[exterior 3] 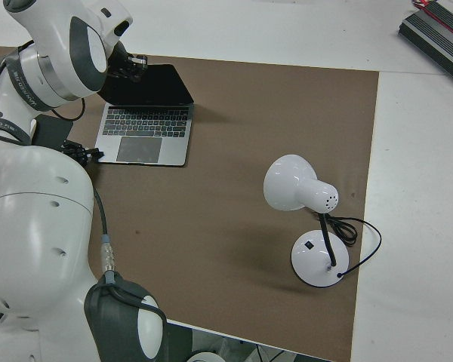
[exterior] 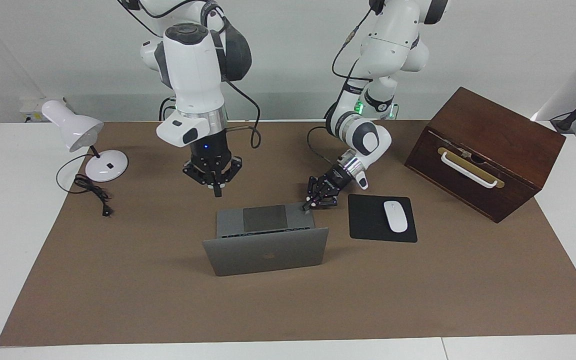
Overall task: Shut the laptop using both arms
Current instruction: 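Reach the right gripper to the laptop screen's top edge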
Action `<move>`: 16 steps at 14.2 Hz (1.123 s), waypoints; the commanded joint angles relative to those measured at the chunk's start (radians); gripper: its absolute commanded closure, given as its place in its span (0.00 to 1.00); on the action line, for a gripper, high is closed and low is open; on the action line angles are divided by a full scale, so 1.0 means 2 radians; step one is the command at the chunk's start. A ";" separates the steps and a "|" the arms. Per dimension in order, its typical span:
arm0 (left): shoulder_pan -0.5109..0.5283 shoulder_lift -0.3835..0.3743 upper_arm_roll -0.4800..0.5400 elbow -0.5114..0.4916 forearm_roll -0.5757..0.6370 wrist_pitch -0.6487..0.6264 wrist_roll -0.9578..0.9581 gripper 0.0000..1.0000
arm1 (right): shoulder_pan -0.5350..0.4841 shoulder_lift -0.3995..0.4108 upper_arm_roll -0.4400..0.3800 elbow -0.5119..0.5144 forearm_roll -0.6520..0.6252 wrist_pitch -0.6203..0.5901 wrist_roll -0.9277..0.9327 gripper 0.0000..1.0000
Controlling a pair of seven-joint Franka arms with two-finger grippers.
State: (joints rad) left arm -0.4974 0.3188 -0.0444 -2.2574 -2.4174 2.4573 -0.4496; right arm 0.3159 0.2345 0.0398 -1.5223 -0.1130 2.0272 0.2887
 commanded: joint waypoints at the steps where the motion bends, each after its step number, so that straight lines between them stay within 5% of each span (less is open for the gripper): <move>1: -0.014 0.012 0.003 0.008 -0.013 0.016 0.009 1.00 | 0.003 0.027 -0.001 0.033 -0.012 0.009 0.011 1.00; 16: -0.014 0.013 0.003 0.009 -0.012 0.017 0.015 1.00 | 0.023 0.127 -0.003 0.143 -0.032 0.067 0.011 1.00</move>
State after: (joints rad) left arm -0.5021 0.3188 -0.0430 -2.2558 -2.4200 2.4621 -0.4386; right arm 0.3535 0.4472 0.0393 -1.2840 -0.1514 2.1415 0.2887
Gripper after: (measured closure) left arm 0.991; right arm 0.991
